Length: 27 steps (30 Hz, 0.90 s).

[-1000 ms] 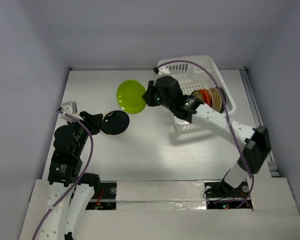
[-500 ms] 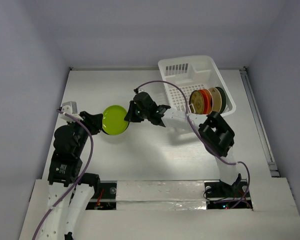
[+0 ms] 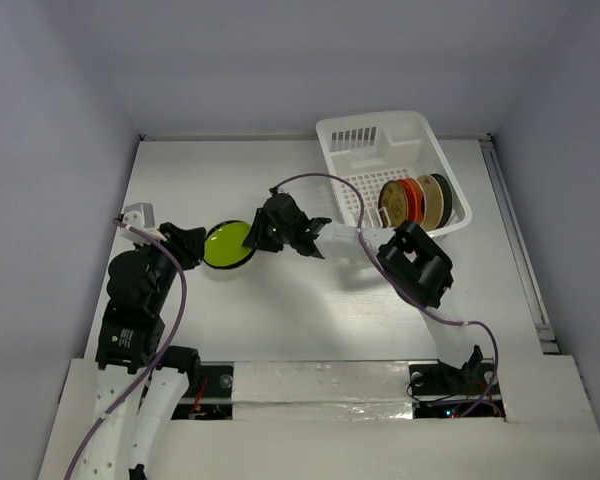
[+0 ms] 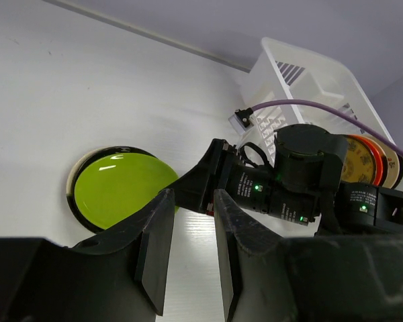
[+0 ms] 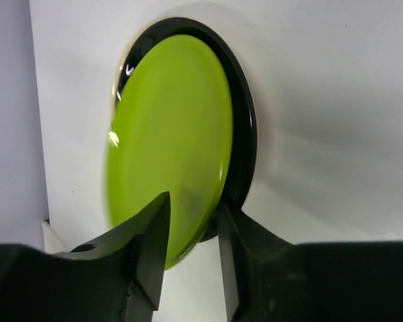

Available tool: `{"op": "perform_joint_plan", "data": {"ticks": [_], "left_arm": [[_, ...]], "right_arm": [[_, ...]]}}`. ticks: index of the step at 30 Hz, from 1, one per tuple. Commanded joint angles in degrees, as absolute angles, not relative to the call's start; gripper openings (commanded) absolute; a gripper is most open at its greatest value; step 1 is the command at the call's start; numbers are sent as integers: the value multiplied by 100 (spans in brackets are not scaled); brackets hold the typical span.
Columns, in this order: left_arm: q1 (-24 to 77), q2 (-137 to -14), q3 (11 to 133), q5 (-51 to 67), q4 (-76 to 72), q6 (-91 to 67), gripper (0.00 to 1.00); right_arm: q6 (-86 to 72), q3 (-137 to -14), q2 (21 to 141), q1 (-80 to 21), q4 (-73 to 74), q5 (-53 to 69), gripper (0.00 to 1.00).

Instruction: Unload the plates from the dish rack

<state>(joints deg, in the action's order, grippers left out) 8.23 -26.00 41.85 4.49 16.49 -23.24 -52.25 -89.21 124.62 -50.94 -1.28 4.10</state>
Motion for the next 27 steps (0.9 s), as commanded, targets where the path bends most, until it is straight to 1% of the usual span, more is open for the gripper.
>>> {"op": "perform_joint_plan", "data": {"ticks": [1,2,3,4,5,11,13,14,15,16,17,18,19,20,21,24,25,27], "left_arm": [[800,-2531,4175,501,1415,-2356,27],[800,-2531,4175,501,1415,-2364,27],[800,-2531,4175,510,1415,-2356,27],[800,-2531,4175,501,1415,-2364,27],[800,-2531,4175,510,1424,-2356,27],[800,-2540,4175,510,1406,-2364,27],[800,-2531,4175,510,1415,-2356,27],[800,-2523,4175,510,1406,-2364,27],[800,-2522,4175,518,1415,-2364,27],[800,-2522,4175,519,1415,-2364,27],[800,-2531,4175,519,1406,-2364,27],[800,-2523,4175,519,1406,-2364,27],[800,-2522,4175,519,1415,-2364,27],[800,-2522,4175,501,1415,-2356,27],[800,-2522,4175,501,1415,-2364,27],[800,-2531,4175,510,1424,-2356,27],[800,-2514,4175,501,1415,-2364,27],[800,-2514,4175,510,1406,-2356,27]], "right_arm": [[-5143,-9333,12428,-5098,-361,501,44],[-5081,-9351,12419,-5159,-239,449,52],[-5037,-9360,12367,-5159,-168,413,57],[-4932,-9360,12331,-5159,-132,378,58],[-4887,-9291,12288,-5159,-106,300,66],[-4501,-8939,11699,-5159,174,18,67],[-4308,-8816,11497,-5159,360,-333,62],[-4220,-8737,11192,-5159,395,-447,58],[-4140,-8588,11006,-5159,491,-718,41],[-3940,-8535,10630,-5159,666,-1095,27],[-3816,-8499,10626,-5159,668,-1099,27],[-3693,-8490,10269,-5159,955,-1534,17],[-3439,-8482,10092,-5159,1132,-1799,11],[-3306,-8455,9916,-5159,1447,-2420,2],[-3174,-8412,9566,-5098,1624,-2748,0],[-2936,-8105,9037,-4800,2265,-3626,0],[-2883,-7956,8635,-4451,2346,-3717,0],[-2848,-7411,8211,-4001,2513,-3823,1]]}}
